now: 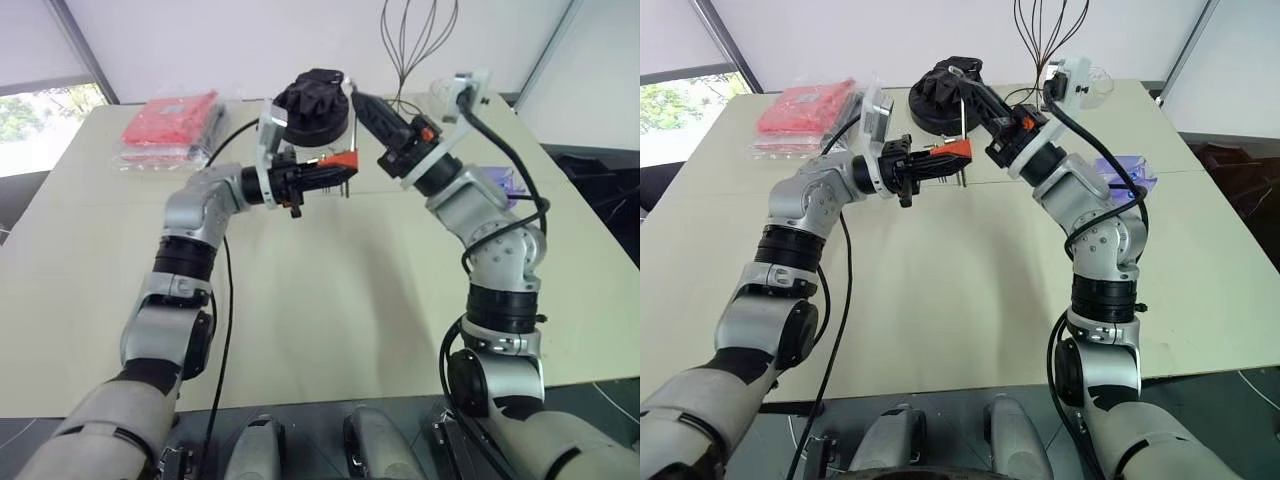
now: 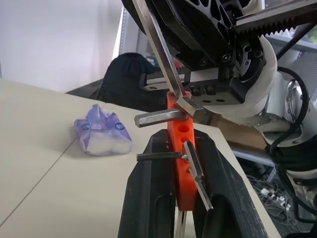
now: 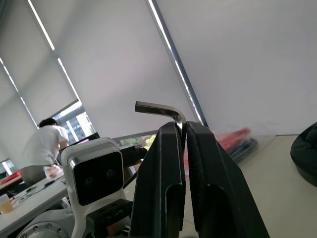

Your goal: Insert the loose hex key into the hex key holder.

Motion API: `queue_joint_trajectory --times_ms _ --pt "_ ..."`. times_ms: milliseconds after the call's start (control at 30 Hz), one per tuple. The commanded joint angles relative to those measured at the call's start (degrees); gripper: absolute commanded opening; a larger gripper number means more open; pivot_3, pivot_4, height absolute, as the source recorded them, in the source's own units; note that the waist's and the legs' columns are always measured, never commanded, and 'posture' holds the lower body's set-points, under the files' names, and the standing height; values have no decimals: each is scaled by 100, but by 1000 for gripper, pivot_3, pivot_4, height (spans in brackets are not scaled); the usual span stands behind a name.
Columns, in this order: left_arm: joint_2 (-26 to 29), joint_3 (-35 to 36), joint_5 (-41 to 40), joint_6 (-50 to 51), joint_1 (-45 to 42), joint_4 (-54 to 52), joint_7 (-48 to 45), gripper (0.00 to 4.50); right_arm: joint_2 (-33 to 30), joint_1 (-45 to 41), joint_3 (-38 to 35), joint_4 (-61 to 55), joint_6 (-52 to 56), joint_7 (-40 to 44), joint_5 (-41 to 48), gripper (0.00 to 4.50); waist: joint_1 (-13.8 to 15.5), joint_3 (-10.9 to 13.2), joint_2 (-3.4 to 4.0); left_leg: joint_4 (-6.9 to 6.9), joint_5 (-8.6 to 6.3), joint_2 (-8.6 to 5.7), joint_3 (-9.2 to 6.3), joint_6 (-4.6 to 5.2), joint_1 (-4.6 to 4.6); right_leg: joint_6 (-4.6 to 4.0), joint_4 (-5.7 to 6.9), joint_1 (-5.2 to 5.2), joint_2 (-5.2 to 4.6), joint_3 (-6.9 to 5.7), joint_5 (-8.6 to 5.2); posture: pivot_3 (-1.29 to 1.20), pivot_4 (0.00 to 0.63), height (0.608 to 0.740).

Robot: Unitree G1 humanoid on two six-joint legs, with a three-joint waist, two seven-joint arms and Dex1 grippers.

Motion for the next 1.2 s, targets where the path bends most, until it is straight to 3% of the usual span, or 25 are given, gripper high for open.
queue_joint_trajectory --times_ms 33,633,1200 --pt "26 133 -45 -189 -102 -141 5 0 2 13 38 -163 23 17 102 73 1 0 0 0 0 0 0 0 0 0 0 0 0 0 0 0 150 740" --pt "-43 500 -465 357 -218 -245 221 0 -366 62 221 -12 -349 578 -186 73 2 0 0 0 0 0 0 0 0 0 -1 0 0 0 0 0 150 740" --pt "75 35 94 -231 -20 -447 -37 0 -672 170 463 131 -92 1019 -241 73 8 1 -1 -1 0 -1 1 0 0 0 -3 0 0 1 0 0 150 740"
